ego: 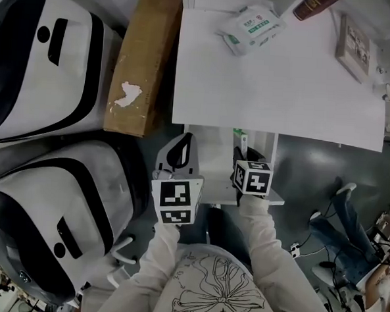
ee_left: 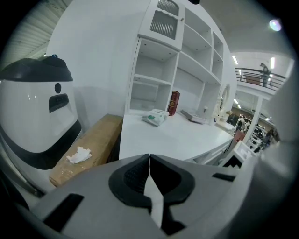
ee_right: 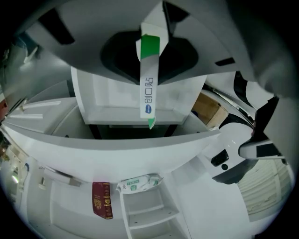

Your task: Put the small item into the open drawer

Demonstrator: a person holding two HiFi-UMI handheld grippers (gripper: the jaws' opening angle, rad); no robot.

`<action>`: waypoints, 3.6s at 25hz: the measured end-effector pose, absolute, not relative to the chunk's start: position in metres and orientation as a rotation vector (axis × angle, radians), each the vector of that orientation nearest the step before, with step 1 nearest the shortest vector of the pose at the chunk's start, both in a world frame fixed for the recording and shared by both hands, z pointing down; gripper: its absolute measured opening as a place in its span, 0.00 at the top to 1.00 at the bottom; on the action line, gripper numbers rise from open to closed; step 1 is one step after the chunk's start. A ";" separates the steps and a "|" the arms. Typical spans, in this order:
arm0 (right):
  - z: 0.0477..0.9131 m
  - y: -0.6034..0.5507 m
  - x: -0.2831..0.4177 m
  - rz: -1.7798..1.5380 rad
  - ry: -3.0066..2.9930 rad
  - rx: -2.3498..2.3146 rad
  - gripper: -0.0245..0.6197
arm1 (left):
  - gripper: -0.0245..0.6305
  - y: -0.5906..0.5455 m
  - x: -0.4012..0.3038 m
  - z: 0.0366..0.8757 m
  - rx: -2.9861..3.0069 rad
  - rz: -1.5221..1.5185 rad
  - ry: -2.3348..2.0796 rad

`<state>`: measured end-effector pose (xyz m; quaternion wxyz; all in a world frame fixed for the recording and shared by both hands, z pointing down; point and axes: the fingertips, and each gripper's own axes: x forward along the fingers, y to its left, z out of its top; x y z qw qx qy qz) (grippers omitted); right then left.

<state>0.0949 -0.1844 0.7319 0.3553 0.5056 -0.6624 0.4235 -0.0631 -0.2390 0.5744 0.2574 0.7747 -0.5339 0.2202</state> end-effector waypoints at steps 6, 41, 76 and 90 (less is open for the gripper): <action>0.775 -0.182 0.090 1.107 -1.647 1.230 0.82 | 0.95 -0.239 -0.069 0.580 2.094 0.607 -1.444; 0.754 -0.196 0.085 1.036 -1.717 1.292 0.77 | 0.95 -0.236 -0.083 0.565 2.088 0.591 -1.496; 0.324 -0.203 0.118 0.355 -2.414 1.805 0.91 | 0.95 -0.186 -0.031 0.295 2.379 0.176 -1.836; 0.273 -0.193 0.129 0.251 -2.500 1.882 0.92 | 0.95 -0.176 -0.030 0.257 2.434 0.121 -1.895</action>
